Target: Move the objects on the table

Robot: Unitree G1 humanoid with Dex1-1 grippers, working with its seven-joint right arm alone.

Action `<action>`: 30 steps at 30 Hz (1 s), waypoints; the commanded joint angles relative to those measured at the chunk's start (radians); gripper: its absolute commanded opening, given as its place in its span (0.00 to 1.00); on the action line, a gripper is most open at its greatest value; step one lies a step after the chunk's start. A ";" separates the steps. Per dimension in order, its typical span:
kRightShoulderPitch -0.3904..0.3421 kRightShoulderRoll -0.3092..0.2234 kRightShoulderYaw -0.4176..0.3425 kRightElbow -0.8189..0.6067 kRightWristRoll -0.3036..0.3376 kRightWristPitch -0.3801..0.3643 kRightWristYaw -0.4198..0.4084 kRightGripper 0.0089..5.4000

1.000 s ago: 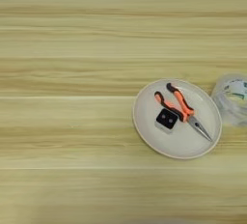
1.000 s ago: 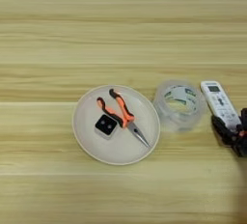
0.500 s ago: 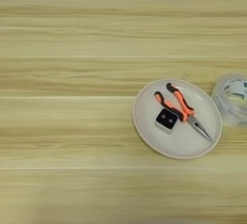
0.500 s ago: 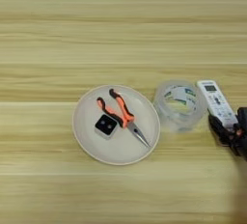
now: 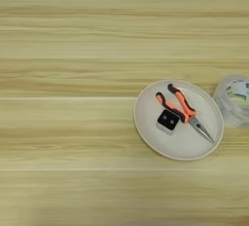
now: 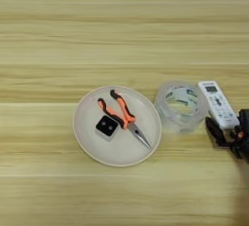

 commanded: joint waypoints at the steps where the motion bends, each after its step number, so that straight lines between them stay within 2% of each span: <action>1: -0.025 -0.043 -0.011 -0.055 0.002 -0.016 -0.028 0.91; 6: -0.021 -0.043 -0.019 -0.088 0.007 -0.011 -0.045 1.00; 17: 0.014 -0.055 -0.054 -0.202 0.024 0.020 -0.058 1.00; 30: -0.002 -0.074 -0.102 -0.235 0.027 0.029 -0.068 1.00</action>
